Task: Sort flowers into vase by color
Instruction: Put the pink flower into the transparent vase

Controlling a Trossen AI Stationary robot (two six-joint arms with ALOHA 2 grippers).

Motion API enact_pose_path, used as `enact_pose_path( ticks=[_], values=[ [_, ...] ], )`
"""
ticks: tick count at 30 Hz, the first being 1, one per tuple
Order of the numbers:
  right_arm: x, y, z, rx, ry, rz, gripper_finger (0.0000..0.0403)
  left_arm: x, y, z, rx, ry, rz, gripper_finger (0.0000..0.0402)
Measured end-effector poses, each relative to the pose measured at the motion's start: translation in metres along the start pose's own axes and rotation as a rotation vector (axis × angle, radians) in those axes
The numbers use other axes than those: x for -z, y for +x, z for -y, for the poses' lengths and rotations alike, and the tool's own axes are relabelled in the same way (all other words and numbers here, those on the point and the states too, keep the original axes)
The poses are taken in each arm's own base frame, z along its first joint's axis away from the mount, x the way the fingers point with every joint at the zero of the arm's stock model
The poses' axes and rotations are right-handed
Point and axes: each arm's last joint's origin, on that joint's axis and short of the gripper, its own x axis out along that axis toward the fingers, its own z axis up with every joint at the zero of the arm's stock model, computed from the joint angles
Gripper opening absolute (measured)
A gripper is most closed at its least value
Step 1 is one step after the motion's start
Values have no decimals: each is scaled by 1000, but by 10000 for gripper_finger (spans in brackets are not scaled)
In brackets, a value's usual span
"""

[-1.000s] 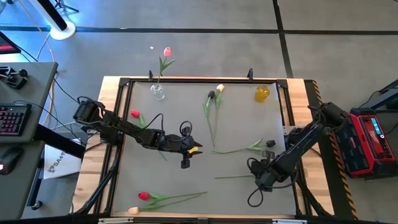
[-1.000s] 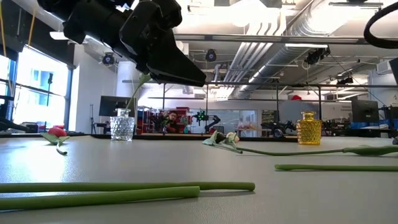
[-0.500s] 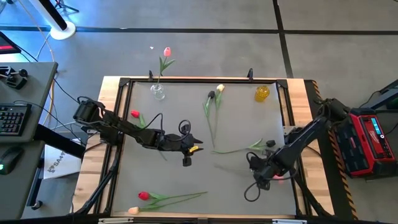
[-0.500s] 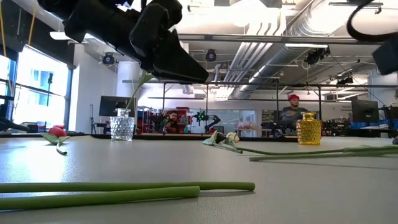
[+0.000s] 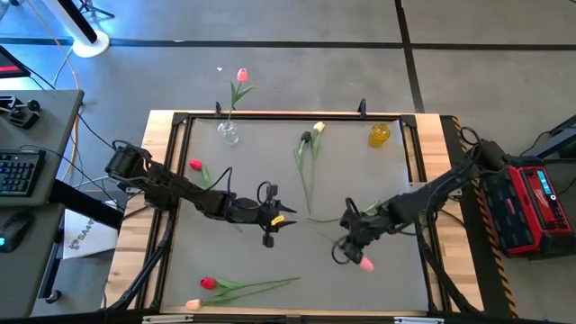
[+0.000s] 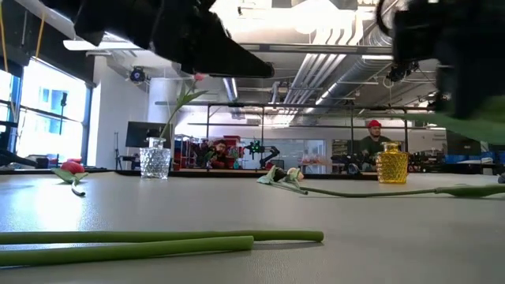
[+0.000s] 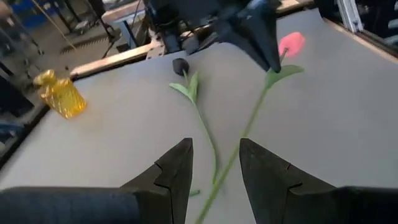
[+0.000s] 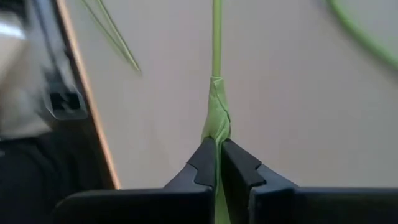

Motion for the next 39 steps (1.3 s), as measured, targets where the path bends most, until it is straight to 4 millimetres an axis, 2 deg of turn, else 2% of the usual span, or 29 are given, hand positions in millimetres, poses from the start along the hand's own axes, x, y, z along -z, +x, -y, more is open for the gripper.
enact_pose_path(
  ticks=[4,8,13,21,26,33,39],
  values=[
    [-19,-1,1,-70,46,75,1,-11,2,6,-41,102,14,128],
    [-31,-2,1,-130,47,99,1,-15,12,14,-65,210,2,150],
    [-33,-3,0,-148,15,123,1,-15,29,30,-83,332,-45,173],
    [-35,-3,0,-135,19,163,0,-20,49,48,-171,506,-84,176],
    [-36,-4,-1,-136,26,188,0,-25,55,51,-208,561,-100,153],
    [-43,-5,-1,-165,38,222,0,-17,57,45,-231,562,-180,106],
    [-53,-6,6,-174,-47,204,2,-16,58,40,-292,562,-207,62]
  ],
)
